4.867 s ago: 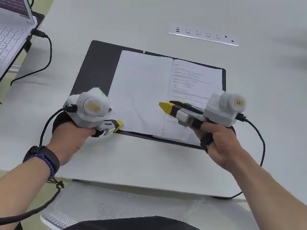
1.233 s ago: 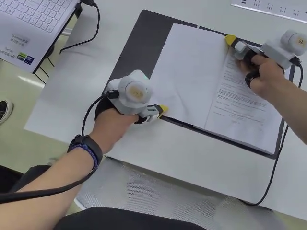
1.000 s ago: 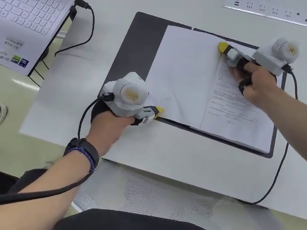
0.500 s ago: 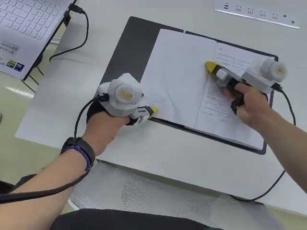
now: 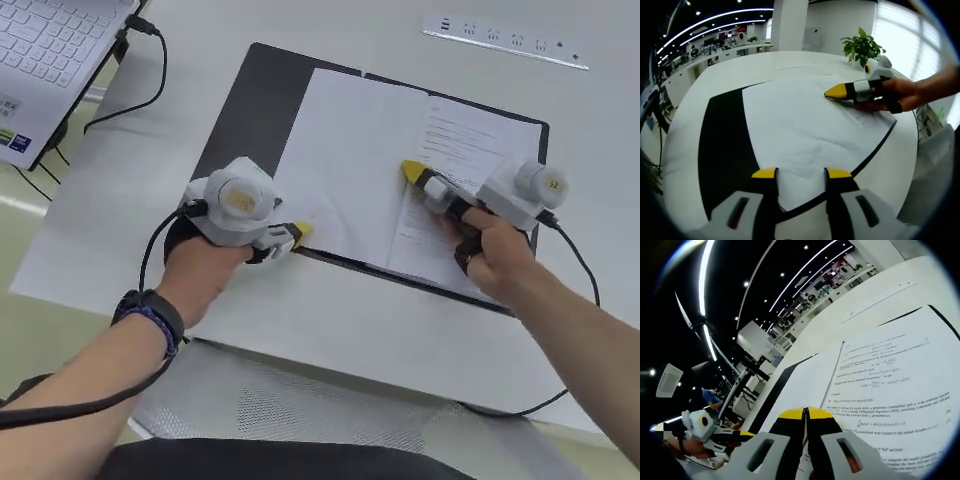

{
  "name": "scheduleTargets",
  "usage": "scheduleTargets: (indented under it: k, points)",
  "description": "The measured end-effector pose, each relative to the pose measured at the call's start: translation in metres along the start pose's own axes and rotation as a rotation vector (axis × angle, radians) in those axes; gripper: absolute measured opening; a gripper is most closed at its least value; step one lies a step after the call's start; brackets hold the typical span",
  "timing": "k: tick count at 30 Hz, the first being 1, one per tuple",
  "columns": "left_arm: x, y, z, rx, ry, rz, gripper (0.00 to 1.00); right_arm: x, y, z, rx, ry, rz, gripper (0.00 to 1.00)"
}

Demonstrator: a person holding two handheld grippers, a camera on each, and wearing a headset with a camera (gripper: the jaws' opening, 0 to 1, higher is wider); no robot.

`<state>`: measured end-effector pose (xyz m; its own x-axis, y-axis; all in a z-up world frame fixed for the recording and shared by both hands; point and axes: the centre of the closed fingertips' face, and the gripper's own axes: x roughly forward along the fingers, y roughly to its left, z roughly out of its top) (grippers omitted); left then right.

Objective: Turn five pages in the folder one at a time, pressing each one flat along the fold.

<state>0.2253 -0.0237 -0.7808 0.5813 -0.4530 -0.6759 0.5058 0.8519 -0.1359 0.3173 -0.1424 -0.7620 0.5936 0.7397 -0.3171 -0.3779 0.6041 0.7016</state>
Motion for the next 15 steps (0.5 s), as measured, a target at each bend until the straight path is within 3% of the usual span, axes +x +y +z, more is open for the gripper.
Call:
scheduleTargets:
  k: [15]
  points:
    - [-0.002,0.000,0.001,-0.007,-0.008,-0.011,0.35,-0.024,0.023,-0.041,-0.032,0.093,0.033,0.00]
